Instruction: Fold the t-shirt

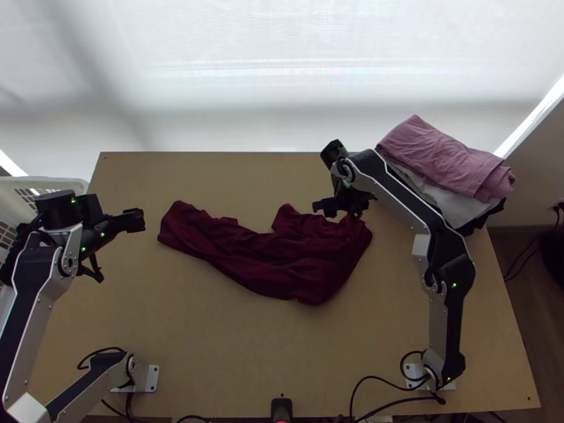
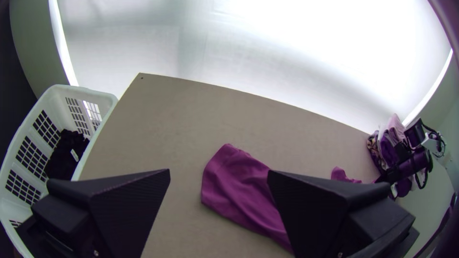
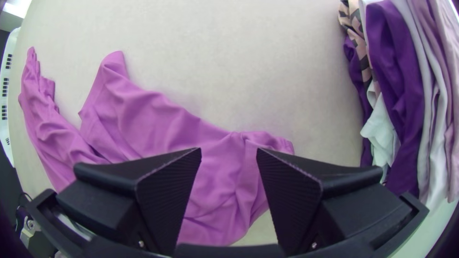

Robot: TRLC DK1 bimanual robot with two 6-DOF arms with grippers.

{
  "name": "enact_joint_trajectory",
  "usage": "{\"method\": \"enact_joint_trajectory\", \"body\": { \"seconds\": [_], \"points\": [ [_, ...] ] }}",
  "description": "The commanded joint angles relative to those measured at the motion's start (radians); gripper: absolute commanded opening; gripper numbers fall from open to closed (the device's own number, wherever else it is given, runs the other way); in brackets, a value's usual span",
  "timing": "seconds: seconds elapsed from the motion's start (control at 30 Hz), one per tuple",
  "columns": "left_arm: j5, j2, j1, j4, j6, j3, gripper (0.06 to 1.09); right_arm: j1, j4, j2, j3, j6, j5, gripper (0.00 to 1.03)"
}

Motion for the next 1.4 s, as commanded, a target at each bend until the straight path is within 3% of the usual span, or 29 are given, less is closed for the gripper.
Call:
{"method": "enact_joint_trajectory", "body": {
  "seconds": [0.0, 0.73, 0.8, 1.03, 1.07, 1.17, 1.23, 1.37],
  "points": [
    [0.008, 0.015, -0.006, 0.006, 0.011, 0.024, 1.05, 0.007, -0.013, 0.041, 0.038, -0.01, -0.003, 0.57],
    [0.008, 0.042, 0.004, 0.012, 0.011, 0.032, 1.05, -0.07, 0.0, 0.107, 0.002, -0.018, 0.002, 0.57],
    [0.008, 0.042, 0.006, 0.012, 0.011, 0.032, 1.05, -0.07, 0.0, 0.11, -0.002, -0.019, 0.002, 0.52],
    [0.008, 0.042, 0.007, 0.012, 0.013, 0.035, 1.05, -0.069, 0.005, 0.116, -0.024, -0.022, 0.008, 0.52],
    [0.008, 0.041, 0.009, 0.012, 0.013, 0.033, 1.05, -0.069, 0.005, 0.118, -0.025, -0.022, 0.011, 0.5],
    [0.008, 0.041, 0.012, 0.012, 0.014, 0.033, 1.05, -0.075, 0.014, 0.119, -0.03, -0.026, 0.017, 0.18],
    [0.008, 0.041, 0.017, 0.012, 0.014, 0.035, 1.05, -0.076, 0.014, 0.119, -0.03, -0.032, 0.02, 0.05],
    [0.008, 0.076, 0.027, 0.012, 0.016, 0.038, 1.05, -0.076, 0.014, 0.101, -0.031, -0.035, 0.025, 0.03]
  ]
}}
